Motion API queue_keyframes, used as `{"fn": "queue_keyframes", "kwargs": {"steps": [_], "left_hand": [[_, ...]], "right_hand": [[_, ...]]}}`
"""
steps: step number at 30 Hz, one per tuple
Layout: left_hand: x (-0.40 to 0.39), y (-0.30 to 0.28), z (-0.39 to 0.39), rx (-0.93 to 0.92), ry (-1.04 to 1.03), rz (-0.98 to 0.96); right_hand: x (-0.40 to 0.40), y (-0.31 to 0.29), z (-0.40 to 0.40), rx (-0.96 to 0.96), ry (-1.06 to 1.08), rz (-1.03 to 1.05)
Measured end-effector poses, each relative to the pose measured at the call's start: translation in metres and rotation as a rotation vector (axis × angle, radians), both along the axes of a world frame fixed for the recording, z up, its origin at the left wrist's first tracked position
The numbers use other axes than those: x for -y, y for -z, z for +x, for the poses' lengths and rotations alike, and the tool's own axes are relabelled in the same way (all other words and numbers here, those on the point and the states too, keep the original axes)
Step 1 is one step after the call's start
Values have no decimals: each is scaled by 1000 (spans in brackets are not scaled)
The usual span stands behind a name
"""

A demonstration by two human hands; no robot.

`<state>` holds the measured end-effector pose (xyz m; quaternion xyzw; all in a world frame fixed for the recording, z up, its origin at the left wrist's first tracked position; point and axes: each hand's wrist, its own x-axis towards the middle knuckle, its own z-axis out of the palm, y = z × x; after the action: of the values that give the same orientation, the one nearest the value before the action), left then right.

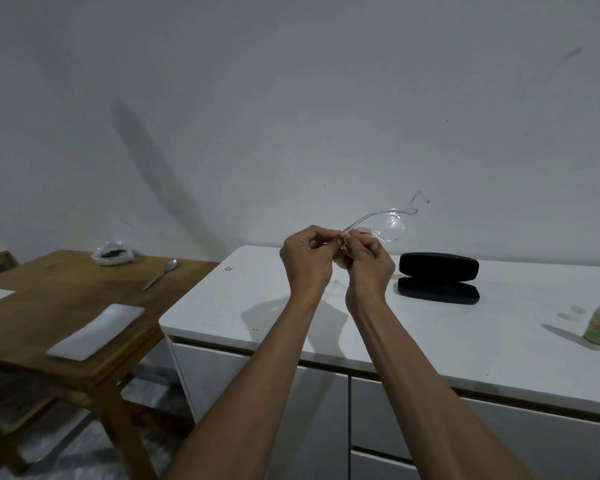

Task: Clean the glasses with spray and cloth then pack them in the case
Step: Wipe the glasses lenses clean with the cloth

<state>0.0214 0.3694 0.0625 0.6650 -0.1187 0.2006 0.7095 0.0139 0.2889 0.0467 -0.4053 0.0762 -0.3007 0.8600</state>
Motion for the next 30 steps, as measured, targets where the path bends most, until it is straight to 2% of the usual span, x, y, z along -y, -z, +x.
{"fn": "queue_keyframes", "kwargs": {"steps": [9,15,19,23,30], "left_hand": [[-22,-1,13,3,26,27],[-31,1,13,-50,25,28],[-37,5,15,-49,-9,65],[-38,7,16,-39,-17,87],[-39,12,20,6,-74,154]], "right_hand": [[17,2,-3,-39,-140,-381],[20,10,-13,-89,-191,-446],[20,15,-15,-137,-125,-529],[18,16,-18,-156,-47,-515],[16,23,-15,-142,156,-692]]}}
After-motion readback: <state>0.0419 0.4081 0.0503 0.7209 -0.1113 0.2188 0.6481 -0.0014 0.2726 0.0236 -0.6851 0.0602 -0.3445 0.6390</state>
